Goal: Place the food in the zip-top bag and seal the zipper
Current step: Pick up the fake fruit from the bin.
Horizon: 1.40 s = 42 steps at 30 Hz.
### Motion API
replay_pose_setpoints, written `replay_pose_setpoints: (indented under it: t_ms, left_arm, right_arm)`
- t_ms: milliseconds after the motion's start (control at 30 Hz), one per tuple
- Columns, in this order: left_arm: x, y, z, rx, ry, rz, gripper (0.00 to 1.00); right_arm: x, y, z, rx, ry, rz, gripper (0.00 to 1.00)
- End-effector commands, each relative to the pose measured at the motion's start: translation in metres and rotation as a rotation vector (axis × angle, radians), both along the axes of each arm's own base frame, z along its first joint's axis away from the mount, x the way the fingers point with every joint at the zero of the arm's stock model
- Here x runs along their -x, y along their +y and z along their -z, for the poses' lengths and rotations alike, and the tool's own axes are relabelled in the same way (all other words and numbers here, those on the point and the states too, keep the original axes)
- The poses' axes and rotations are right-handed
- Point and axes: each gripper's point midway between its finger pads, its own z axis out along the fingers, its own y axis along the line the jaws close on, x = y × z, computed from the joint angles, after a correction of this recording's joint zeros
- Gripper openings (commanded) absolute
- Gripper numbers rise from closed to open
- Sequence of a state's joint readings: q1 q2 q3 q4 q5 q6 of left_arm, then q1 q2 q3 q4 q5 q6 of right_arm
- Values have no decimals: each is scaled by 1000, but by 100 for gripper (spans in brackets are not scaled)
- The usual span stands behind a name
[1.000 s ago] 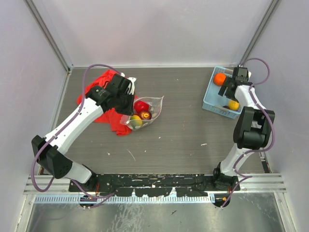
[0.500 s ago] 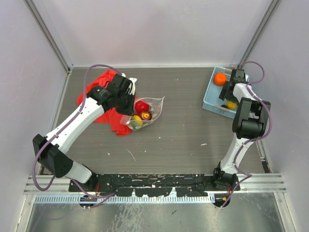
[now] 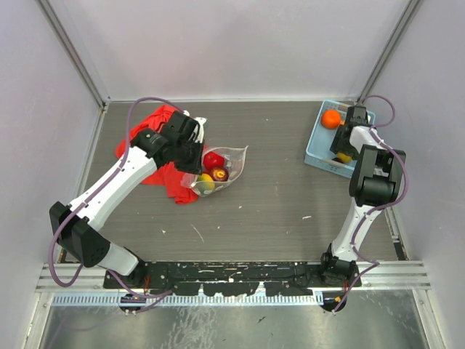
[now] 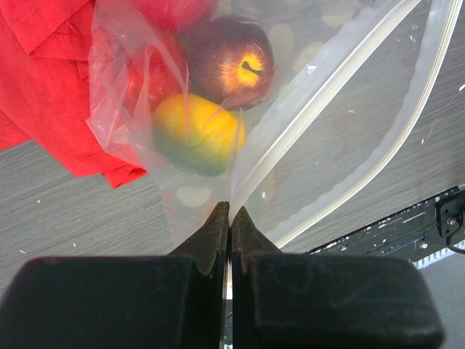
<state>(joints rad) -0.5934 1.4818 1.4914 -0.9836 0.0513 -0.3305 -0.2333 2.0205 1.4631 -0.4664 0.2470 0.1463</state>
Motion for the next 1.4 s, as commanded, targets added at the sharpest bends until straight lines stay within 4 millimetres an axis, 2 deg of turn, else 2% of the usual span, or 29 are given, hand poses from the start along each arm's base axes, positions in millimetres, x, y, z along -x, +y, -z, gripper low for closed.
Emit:
replay_pose_setpoints:
  t_ms: [0,167,400,733,833,1233,1367]
  left_arm:
    - [-7,-5,-12,41,-33,2,0]
    - [-7,-6,-12,44,-32,3,0]
    - [-6,-7,-14,51,-36,7,0]
    - [-7,-6,-15,54,-43,6,0]
    - [-7,-6,-16,56,-45,5,0]
    - [-7,-7,-17,61,-48,7,0]
    - [-6,-8,-17,65,-46,11,0]
  right_arm:
    - [-15,-5,-28,19,-87,-9,62]
    - [-14,-2,-51,20,-135,-13,50]
    - [-7,2,-86,24,-200,-3,47]
    - [8,52,-125,-41,-297,-78,46]
    - [14,74,-137,-67,-334,-105,47]
    - [35,194,-186,-127,-468,-379,47]
    - [44,228,-204,-152,-511,-468,47]
